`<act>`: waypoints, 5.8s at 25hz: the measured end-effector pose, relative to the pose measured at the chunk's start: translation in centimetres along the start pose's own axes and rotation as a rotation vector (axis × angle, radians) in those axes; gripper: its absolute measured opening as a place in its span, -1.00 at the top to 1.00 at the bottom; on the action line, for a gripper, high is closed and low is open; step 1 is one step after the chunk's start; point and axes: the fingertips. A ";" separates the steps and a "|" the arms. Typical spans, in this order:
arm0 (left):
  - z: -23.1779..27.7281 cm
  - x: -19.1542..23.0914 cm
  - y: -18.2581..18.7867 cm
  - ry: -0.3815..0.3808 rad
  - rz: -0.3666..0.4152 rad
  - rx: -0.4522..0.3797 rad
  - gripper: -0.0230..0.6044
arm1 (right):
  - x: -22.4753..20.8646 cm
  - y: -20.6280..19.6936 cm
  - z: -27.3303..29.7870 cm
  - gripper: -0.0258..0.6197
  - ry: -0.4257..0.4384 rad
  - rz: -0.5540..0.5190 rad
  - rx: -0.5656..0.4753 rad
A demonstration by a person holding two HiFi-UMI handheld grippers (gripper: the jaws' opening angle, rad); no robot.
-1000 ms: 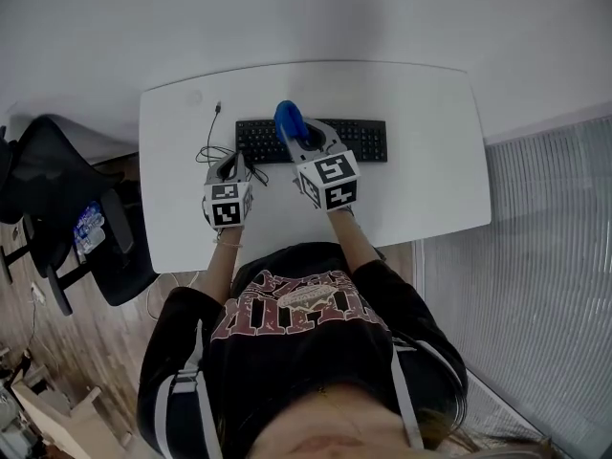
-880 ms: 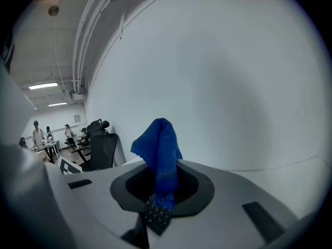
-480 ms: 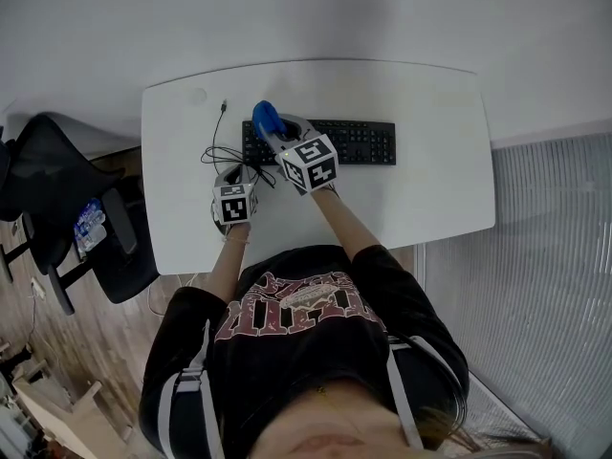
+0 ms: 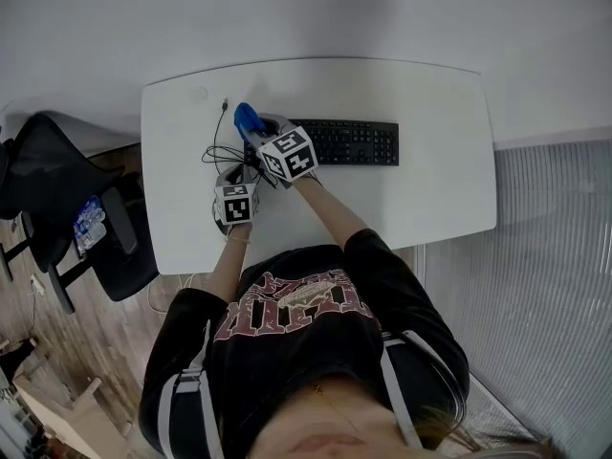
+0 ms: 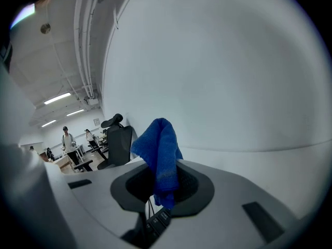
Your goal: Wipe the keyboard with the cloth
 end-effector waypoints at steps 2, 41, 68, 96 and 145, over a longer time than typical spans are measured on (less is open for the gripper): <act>0.1 0.0 0.0 -0.003 0.007 0.003 0.82 | -0.4 -0.6 0.8 0.72 -0.002 0.022 0.011; 0.5 -0.2 1.0 0.028 0.075 0.014 0.82 | -9.5 -6.5 -3.3 0.72 -0.277 -0.026 0.164; 0.4 -0.2 1.0 0.042 0.074 0.014 0.83 | -15.7 -7.4 -9.9 0.72 -0.420 -0.048 0.177; 0.9 -0.3 0.1 0.079 0.086 0.007 0.83 | -21.3 -9.3 -16.7 0.72 -0.541 -0.061 0.173; 0.4 -0.5 0.5 0.080 0.059 0.012 0.83 | -32.5 -13.2 -33.7 0.72 -0.913 0.096 0.204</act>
Point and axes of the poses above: the fingertips, and each gripper's own axes: z forward along the fingers, x to its left, y out of its top, and after that the axes turned 4 degrees about z, right-handed
